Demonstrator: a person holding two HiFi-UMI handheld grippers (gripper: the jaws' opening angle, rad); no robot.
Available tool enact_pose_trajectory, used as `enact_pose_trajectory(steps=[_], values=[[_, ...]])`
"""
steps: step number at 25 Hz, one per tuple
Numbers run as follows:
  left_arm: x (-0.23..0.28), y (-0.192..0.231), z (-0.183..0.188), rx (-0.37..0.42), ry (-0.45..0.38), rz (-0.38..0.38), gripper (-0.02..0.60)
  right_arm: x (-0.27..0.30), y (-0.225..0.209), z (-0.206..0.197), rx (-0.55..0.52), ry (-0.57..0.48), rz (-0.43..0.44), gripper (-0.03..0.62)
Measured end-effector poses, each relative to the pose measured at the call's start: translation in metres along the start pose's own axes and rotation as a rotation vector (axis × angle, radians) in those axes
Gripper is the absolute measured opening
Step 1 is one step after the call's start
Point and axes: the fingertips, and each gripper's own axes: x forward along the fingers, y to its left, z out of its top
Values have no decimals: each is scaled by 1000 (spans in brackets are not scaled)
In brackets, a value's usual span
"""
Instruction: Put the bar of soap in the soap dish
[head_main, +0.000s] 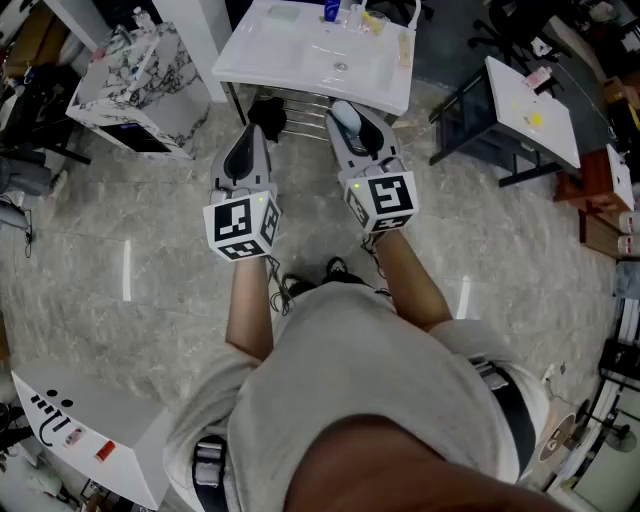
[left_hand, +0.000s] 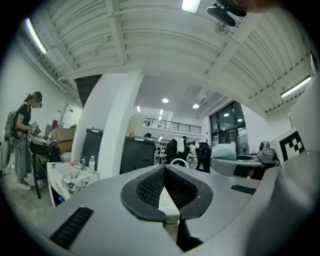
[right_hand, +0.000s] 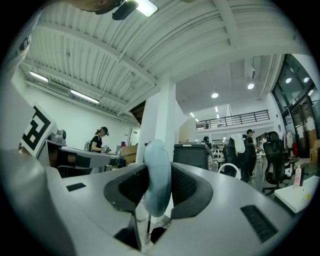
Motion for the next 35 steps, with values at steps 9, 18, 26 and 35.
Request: enact_pose_trajectory(steps=[9,18,26,35], values=[[-17,10,-10,7,22,-34,18,-8,13,-5,-17,12,-25,118],[-30,30,-34,-5,65,-38,18,-5,32,-27,-5,31,-29,118],[16,46,-33,15,62,-31,18,36,-3,-32,-1,11,-52,117],[113,53,-24,21,57,-51,18,113,-58,-38,17,-3,-30,117]])
